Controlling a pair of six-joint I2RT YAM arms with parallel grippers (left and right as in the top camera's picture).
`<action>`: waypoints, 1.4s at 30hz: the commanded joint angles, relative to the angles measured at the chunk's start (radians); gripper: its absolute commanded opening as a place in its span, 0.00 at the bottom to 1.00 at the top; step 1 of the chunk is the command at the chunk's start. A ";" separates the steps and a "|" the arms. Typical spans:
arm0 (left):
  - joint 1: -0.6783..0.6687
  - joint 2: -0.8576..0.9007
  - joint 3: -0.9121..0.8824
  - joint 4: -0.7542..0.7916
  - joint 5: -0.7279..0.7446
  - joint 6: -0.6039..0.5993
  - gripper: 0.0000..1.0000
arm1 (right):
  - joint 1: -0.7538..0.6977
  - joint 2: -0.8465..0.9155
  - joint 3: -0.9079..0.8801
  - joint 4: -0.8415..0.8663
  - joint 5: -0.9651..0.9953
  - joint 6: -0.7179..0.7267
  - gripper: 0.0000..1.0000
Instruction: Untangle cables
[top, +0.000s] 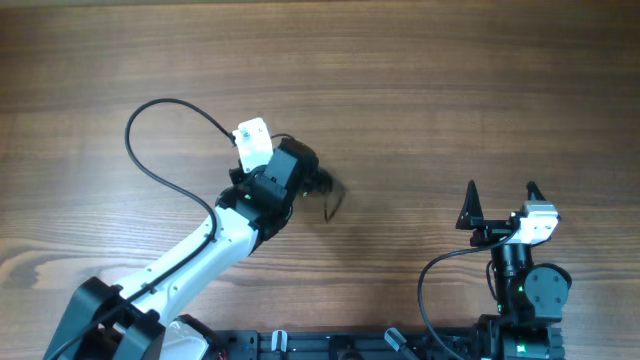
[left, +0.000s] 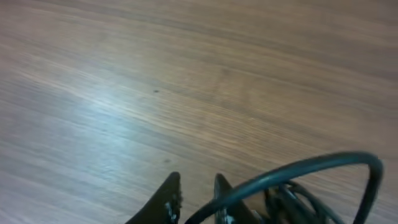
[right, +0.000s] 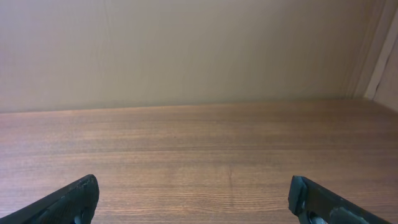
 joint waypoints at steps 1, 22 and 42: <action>0.007 0.037 0.014 0.021 -0.064 0.004 0.15 | 0.002 0.000 -0.001 0.002 -0.008 -0.011 1.00; 0.137 0.042 0.014 -0.010 0.428 -0.384 1.00 | 0.002 0.000 -0.001 0.002 -0.008 -0.011 1.00; 0.072 -0.055 0.014 0.180 0.521 -0.519 1.00 | 0.002 0.000 -0.001 0.002 -0.008 -0.011 1.00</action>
